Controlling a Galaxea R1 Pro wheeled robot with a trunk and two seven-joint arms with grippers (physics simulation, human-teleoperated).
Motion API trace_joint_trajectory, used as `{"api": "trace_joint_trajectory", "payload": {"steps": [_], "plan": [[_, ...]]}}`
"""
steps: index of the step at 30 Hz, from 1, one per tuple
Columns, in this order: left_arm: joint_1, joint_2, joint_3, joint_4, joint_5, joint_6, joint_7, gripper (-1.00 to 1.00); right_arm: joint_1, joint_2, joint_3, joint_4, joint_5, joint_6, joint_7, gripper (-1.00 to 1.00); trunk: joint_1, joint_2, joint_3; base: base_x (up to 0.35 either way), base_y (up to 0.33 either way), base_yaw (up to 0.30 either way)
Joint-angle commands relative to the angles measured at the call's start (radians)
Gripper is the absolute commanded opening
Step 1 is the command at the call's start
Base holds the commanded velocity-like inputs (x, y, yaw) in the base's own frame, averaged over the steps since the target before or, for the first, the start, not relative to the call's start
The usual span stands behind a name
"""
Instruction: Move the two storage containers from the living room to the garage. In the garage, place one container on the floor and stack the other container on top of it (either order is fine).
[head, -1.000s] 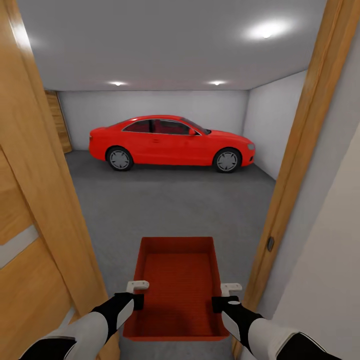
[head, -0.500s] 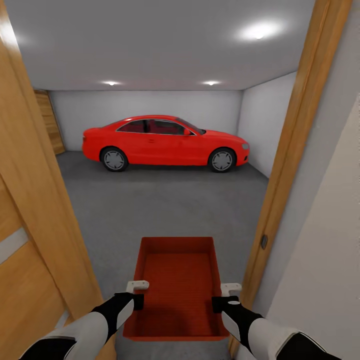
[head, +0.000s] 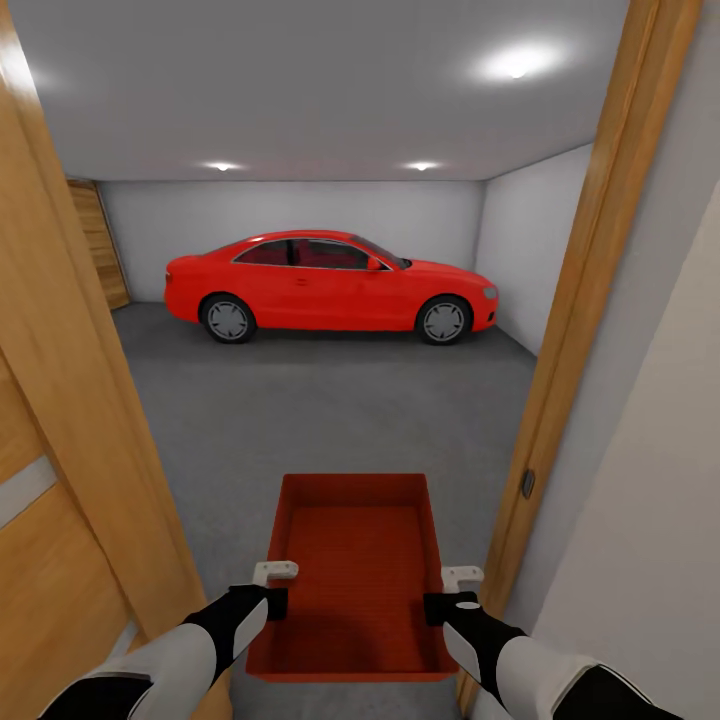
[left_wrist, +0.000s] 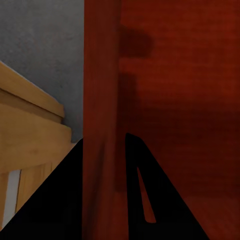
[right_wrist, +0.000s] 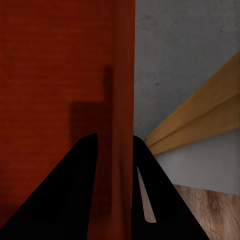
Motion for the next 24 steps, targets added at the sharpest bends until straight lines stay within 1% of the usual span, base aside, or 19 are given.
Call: {"api": "trace_joint_trajectory", "payload": {"steps": [1, 10, 17, 24], "plan": [[0.0, -0.001, -0.009, -0.006, 0.012, -0.002, 0.003, -1.0, 0.0, 0.005, 0.017, 0.003, -0.025, 0.001, 0.002, -1.0, 0.001, -0.002, -0.001, 0.0, 0.0, 0.0], [-0.001, -0.001, -0.009, -0.006, 0.011, -0.002, 0.006, -1.0, 0.0, 0.005, 0.017, 0.002, -0.024, 0.002, 0.002, -1.0, 0.001, -0.002, -0.001, 0.001, 0.004, 0.0], [0.0, -0.001, -0.009, -0.005, 0.012, -0.002, 0.005, -1.0, 0.0, 0.005, 0.017, 0.002, -0.024, 0.002, 0.002, -1.0, 0.001, -0.002, -0.001, 0.072, 0.127, 0.0], [0.0, -0.002, -0.009, -0.005, 0.012, -0.002, 0.006, -1.0, 0.0, 0.005, 0.017, 0.002, -0.024, 0.001, 0.002, -1.0, 0.001, -0.002, -0.001, 0.014, 0.022, 0.0]]}}
